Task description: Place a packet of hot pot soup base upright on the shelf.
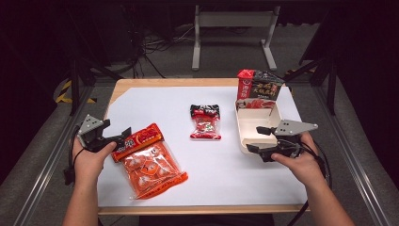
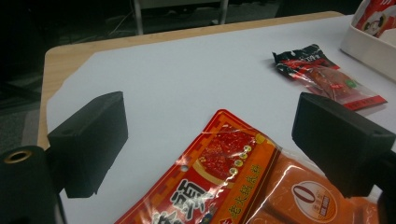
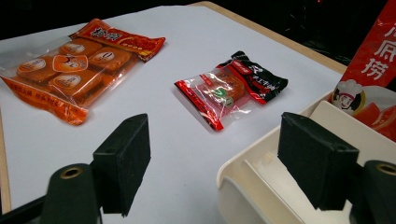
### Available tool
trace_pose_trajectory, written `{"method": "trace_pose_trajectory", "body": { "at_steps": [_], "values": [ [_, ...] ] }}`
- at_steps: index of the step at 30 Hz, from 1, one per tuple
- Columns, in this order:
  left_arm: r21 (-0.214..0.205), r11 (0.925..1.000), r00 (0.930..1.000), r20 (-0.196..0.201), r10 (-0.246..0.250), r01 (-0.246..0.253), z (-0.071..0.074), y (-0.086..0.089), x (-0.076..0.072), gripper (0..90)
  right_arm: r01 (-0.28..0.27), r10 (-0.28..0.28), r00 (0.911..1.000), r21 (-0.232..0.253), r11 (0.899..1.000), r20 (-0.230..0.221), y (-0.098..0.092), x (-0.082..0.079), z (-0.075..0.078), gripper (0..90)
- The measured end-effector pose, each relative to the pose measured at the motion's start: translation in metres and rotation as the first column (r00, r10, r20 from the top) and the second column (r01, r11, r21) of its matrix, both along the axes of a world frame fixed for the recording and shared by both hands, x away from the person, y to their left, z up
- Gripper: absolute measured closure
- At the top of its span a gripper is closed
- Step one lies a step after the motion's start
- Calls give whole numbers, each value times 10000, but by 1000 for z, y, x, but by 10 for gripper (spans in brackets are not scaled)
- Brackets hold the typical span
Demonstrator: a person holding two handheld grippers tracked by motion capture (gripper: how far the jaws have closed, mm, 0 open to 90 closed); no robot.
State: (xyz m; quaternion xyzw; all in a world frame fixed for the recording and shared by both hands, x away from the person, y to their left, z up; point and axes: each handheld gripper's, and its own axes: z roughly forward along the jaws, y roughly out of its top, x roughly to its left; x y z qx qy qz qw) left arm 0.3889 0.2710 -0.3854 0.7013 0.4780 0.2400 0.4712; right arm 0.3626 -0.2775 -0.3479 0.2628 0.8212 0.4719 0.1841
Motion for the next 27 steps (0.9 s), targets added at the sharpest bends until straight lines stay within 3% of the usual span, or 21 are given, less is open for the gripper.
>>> {"method": "trace_pose_trajectory", "body": {
  "at_steps": [13, 18, 21, 27],
  "values": [
    [127, 9976, 9921, -1041, 695, -686, -28, 15, 5, 157, -119, 120, 9999, -225, 9997, 20, 9, 3, -4, 256],
    [272, 9958, 9810, -1712, 907, -874, -37, 18, 7, 161, -107, 107, 9999, -202, 9997, 9, 8, 3, -4, 255],
    [345, 9956, 9772, -1917, 918, -868, -40, 20, 7, 161, -117, 117, 9999, -201, 9997, 18, 8, 3, -4, 254],
    [428, 9939, 9621, -2500, 1087, -1012, -50, 22, 9, 166, -122, 122, 9999, -241, 9996, -14, 8, 3, -5, 252]
  ]
}}
